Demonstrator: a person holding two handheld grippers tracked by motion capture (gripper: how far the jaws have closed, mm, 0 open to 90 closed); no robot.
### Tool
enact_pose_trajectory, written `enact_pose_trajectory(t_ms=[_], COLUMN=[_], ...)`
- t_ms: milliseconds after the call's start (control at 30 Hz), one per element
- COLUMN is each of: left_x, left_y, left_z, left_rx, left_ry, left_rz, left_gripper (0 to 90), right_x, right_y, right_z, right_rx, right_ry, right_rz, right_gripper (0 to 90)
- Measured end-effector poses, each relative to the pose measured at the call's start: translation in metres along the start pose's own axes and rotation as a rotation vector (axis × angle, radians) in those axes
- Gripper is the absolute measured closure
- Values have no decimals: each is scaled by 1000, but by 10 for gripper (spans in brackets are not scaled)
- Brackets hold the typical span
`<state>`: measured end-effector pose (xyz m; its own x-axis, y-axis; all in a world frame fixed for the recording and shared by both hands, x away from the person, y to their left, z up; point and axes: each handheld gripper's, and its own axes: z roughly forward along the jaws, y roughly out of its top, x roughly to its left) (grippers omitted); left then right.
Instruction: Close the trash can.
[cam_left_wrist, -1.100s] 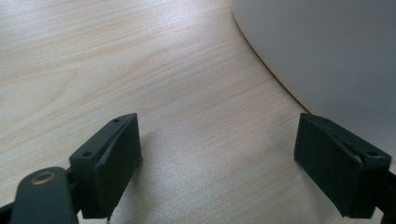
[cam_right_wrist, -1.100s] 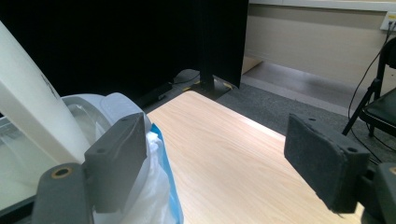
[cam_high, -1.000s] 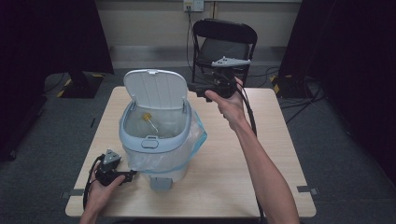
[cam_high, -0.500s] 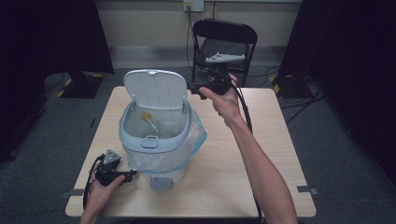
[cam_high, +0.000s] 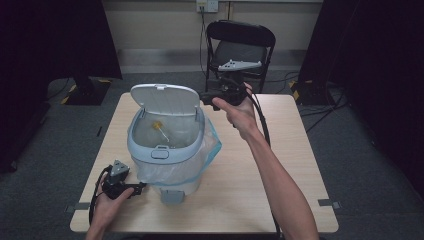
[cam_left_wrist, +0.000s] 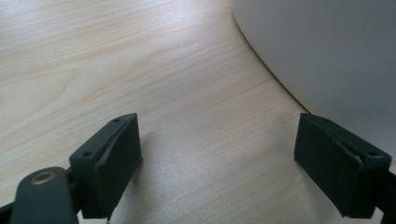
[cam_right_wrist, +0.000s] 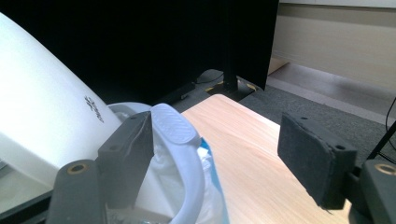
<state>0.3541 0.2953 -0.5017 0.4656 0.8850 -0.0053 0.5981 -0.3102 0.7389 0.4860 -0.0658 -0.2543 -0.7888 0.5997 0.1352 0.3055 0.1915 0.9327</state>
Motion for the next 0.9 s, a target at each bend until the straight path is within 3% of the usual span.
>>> enact_pose_trajectory(t_ms=[900], left_x=[0], left_y=[0], left_z=[0], left_rx=[0], left_ry=[0], left_rz=[0], left_gripper=[143], right_x=[20], right_y=[-19], right_z=[-3], right_rx=[21], right_ry=[50], right_rz=[-44], right_gripper=[270])
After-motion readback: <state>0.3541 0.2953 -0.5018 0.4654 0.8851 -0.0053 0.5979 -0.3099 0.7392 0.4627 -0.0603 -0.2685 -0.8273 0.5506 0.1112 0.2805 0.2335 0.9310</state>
